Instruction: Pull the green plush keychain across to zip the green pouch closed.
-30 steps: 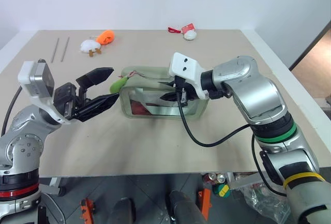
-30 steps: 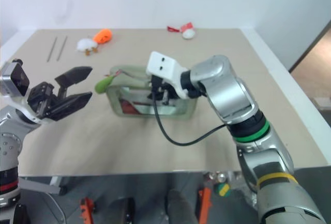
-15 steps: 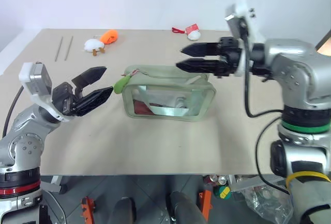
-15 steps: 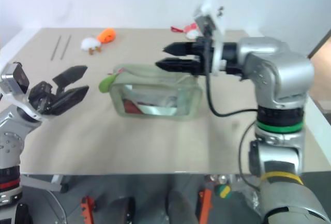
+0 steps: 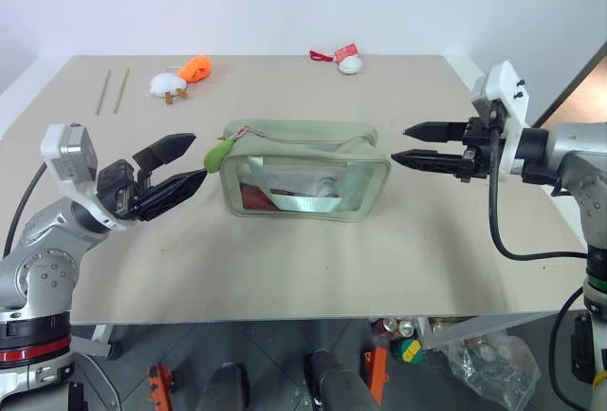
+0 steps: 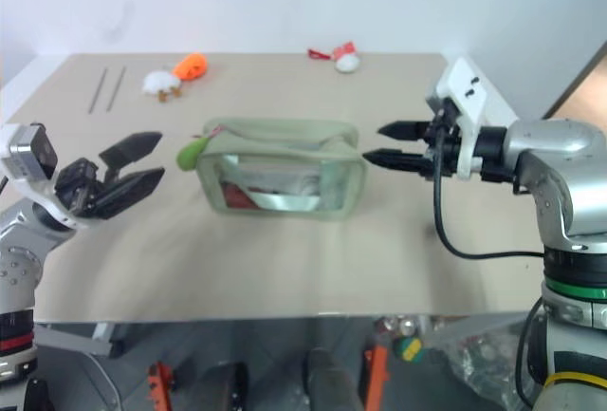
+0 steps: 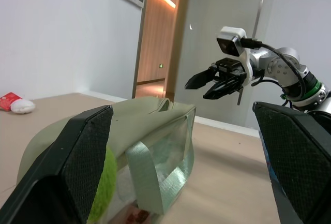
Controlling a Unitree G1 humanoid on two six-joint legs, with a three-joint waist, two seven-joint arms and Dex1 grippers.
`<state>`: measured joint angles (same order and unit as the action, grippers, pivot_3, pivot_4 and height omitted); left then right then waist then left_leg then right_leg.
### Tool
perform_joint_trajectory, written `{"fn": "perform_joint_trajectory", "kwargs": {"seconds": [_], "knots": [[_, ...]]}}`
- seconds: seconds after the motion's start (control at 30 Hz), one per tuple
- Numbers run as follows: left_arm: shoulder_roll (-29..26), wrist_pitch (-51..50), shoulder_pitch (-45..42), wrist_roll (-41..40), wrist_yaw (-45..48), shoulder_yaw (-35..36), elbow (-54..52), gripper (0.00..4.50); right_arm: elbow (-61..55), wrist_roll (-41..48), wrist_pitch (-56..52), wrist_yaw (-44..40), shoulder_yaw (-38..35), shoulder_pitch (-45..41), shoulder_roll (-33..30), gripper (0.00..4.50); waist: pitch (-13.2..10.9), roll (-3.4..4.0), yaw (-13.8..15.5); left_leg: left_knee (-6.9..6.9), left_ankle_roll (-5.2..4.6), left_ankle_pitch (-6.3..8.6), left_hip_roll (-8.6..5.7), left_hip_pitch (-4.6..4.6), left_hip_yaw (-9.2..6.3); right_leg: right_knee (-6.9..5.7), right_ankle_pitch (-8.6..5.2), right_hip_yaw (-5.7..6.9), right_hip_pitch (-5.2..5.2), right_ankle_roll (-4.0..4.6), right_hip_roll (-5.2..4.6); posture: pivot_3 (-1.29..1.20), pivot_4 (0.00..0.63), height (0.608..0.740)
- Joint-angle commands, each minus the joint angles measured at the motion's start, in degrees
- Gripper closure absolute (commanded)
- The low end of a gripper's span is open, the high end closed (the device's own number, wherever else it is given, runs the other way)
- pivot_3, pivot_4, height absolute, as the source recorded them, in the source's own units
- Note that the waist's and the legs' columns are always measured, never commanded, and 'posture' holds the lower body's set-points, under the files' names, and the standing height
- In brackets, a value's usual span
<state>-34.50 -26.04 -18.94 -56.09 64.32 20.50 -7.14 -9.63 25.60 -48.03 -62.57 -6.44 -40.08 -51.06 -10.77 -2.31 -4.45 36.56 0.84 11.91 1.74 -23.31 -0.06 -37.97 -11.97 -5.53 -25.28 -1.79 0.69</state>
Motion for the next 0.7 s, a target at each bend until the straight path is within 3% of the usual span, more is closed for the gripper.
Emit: {"fn": "perform_joint_trajectory", "kwargs": {"seconds": [0.03,0.33,0.7], "knots": [[-0.7,0.0,-0.8,0.1,0.5,0.4,-0.3,0.0,-1.7,0.5,1.4,1.0,0.7,1.0,0.2,1.85,0.0,0.0,0.0,0.0,0.0,0.0,-0.01,0.0,0.02,0.0,0.0,-0.03,0.0,-0.02,0.0,0.0,0.15,0.74],[-0.9,0.0,2.0,1.5,0.4,1.2,0.0,0.0,1.3,-0.3,4.3,1.5,4.4,1.6,1.3,1.85,0.0,0.0,0.0,-0.01,0.0,0.0,0.01,0.01,0.04,0.0,0.08,-0.05,-0.02,-0.17,0.01,0.0,0.15,0.74],[-3.7,6.0,5.4,10.3,4.5,0.1,3.1,0.0,4.5,-1.4,7.3,0.9,7.6,-0.5,2.8,1.85,0.0,0.0,0.0,-0.02,0.0,0.0,0.01,0.01,0.03,0.0,-0.03,-0.03,-0.03,0.03,0.01,0.0,0.15,0.74]]}}
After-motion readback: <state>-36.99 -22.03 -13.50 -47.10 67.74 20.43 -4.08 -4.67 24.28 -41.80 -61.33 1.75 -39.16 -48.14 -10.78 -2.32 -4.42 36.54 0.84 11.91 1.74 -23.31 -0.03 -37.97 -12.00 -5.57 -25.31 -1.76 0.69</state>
